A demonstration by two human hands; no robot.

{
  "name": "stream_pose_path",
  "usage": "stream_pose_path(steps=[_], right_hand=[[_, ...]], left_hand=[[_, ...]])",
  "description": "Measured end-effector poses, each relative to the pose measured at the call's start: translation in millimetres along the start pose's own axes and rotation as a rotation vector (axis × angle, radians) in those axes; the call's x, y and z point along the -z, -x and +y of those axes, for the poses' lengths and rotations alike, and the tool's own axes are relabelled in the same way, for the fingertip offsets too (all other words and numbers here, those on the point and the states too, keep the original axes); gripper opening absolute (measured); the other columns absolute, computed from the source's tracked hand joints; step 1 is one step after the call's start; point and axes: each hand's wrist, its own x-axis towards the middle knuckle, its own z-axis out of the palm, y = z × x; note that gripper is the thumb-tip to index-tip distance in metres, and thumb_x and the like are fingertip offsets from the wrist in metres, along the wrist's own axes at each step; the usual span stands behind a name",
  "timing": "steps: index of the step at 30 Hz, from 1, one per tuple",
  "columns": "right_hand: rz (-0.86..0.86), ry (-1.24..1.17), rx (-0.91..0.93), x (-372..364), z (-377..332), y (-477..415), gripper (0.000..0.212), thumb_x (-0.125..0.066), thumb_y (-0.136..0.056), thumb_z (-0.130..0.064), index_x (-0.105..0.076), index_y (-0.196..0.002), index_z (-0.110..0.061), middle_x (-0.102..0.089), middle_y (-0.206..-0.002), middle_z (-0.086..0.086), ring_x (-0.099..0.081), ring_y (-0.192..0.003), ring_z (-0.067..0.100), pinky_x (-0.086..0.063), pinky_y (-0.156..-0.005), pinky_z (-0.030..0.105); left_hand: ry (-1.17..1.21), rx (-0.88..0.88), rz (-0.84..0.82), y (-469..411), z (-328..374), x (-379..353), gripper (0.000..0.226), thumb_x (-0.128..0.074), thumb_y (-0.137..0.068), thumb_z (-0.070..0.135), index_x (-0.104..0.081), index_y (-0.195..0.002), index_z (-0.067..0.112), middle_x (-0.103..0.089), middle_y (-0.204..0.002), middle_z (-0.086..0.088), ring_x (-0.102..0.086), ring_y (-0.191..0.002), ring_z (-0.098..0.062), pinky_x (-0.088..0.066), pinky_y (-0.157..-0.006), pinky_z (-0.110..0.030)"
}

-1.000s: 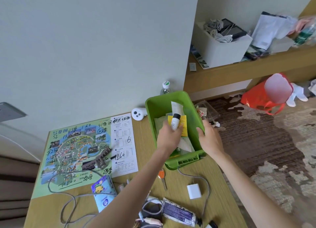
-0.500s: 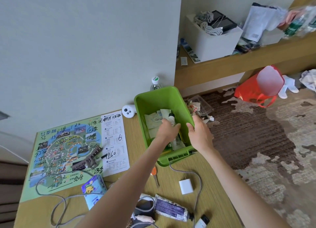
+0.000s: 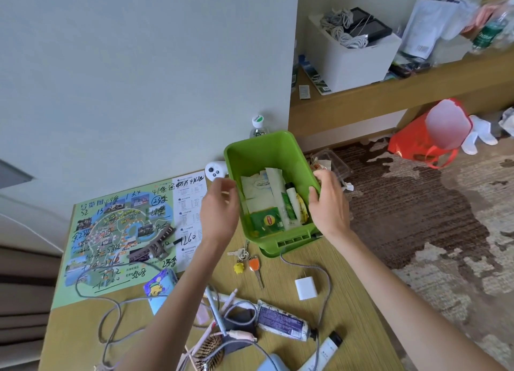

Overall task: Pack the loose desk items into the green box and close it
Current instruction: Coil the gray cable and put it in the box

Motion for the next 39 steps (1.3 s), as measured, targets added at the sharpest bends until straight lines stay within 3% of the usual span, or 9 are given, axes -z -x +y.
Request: stream_pose_path(steps=[4, 9, 15, 18, 23, 27, 32, 35, 39], right_hand=[[0.118, 0.045, 0.227, 13, -13, 29, 0.027, -0.062, -0.086, -0.003, -0.055, -0.112, -0.006, -0.055, -0.113, 0.008, -0.054, -0.105, 0.021, -0.048, -0.088, 0.031], [0.137, 0.042, 0.393, 11, -13, 94, 0.015, -0.062, -0.086, -0.003, -0.063, -0.101, -0.006, -0.059, -0.104, 0.006, -0.055, -0.098, 0.018, -0.046, -0.087, 0.029], [-0.202, 0.019, 0.424, -9, 9, 161, 0.009, -0.063, -0.087, -0.007, -0.058, -0.090, -0.014, -0.053, -0.092, -0.003, -0.054, -0.081, 0.012, -0.050, -0.071, 0.028], [-0.315, 0.146, 0.326, -19, 26, 179, 0.019, -0.069, -0.081, -0.005, -0.060, -0.094, -0.015, -0.055, -0.100, -0.002, -0.056, -0.090, 0.015, -0.051, -0.080, 0.029], [-0.309, 0.271, -0.027, -23, 43, 175, 0.023, -0.064, -0.090, -0.020, -0.060, -0.110, -0.010, -0.060, -0.105, 0.004, -0.061, -0.090, 0.023, -0.050, -0.075, 0.033], [-0.357, 0.222, -0.138, -30, 50, 159, 0.025, -0.053, -0.097, -0.018, -0.059, -0.120, -0.011, -0.059, -0.112, 0.006, -0.059, -0.097, 0.024, -0.050, -0.082, 0.035], [-0.460, 0.256, -0.062, -28, 55, 144, 0.005, -0.060, -0.092, -0.013, -0.061, -0.097, -0.015, -0.058, -0.108, 0.003, -0.059, -0.098, 0.022, -0.048, -0.070, 0.029], [-0.446, 0.162, -0.053, -20, 54, 137, 0.009, -0.061, -0.094, -0.017, -0.058, -0.086, -0.018, -0.065, -0.082, -0.008, -0.058, -0.068, 0.013, -0.035, -0.048, 0.020], [-0.398, -0.051, 0.040, 6, 44, 133, 0.002, -0.065, -0.091, -0.015, -0.065, -0.091, -0.017, -0.068, -0.085, -0.008, -0.062, -0.075, 0.013, -0.051, -0.057, 0.034]], left_hand=[[-0.083, 0.075, 0.009, 29, -46, 12, 0.014, -0.049, -0.094, 0.010, -0.061, -0.098, 0.015, -0.067, -0.095, 0.003, -0.061, -0.083, -0.011, -0.048, -0.064, -0.025], [-0.277, 0.039, -0.329, 64, -91, -3, 0.026, -0.049, -0.092, 0.002, -0.065, -0.108, 0.014, -0.064, -0.109, -0.001, -0.062, -0.092, -0.015, -0.055, -0.078, -0.038], [-0.409, -0.136, -0.637, 93, -110, -19, 0.020, -0.055, -0.095, 0.014, -0.065, -0.111, 0.021, -0.062, -0.112, 0.004, -0.061, -0.099, -0.010, -0.056, -0.084, -0.033], [-0.456, -0.156, -0.756, 105, -118, -20, 0.019, -0.055, -0.097, 0.022, -0.064, -0.113, 0.018, -0.057, -0.121, 0.003, -0.058, -0.105, -0.011, -0.054, -0.092, -0.032], [-0.453, -0.175, -0.740, 112, -121, -18, 0.018, -0.054, -0.098, 0.023, -0.066, -0.110, 0.017, -0.057, -0.121, 0.003, -0.058, -0.104, -0.009, -0.055, -0.090, -0.031], [-0.440, -0.182, -0.711, 113, -115, -19, 0.019, -0.052, -0.099, 0.022, -0.066, -0.112, 0.018, -0.060, -0.116, 0.004, -0.061, -0.097, -0.006, -0.054, -0.089, -0.026], [-0.427, -0.210, -0.676, 115, -103, -21, 0.021, -0.052, -0.098, 0.015, -0.065, -0.114, 0.019, -0.062, -0.116, 0.005, -0.061, -0.100, -0.008, -0.054, -0.090, -0.028], [-0.388, -0.262, -0.624, 116, -92, -20, 0.021, -0.053, -0.097, 0.012, -0.064, -0.114, 0.019, -0.063, -0.115, 0.006, -0.061, -0.100, -0.007, -0.055, -0.088, -0.030], [-0.306, -0.352, -0.524, 118, -72, -18, 0.028, -0.055, -0.096, 0.011, -0.058, -0.122, 0.020, -0.064, -0.104, 0.007, -0.063, -0.089, -0.006, -0.059, -0.074, -0.032]])
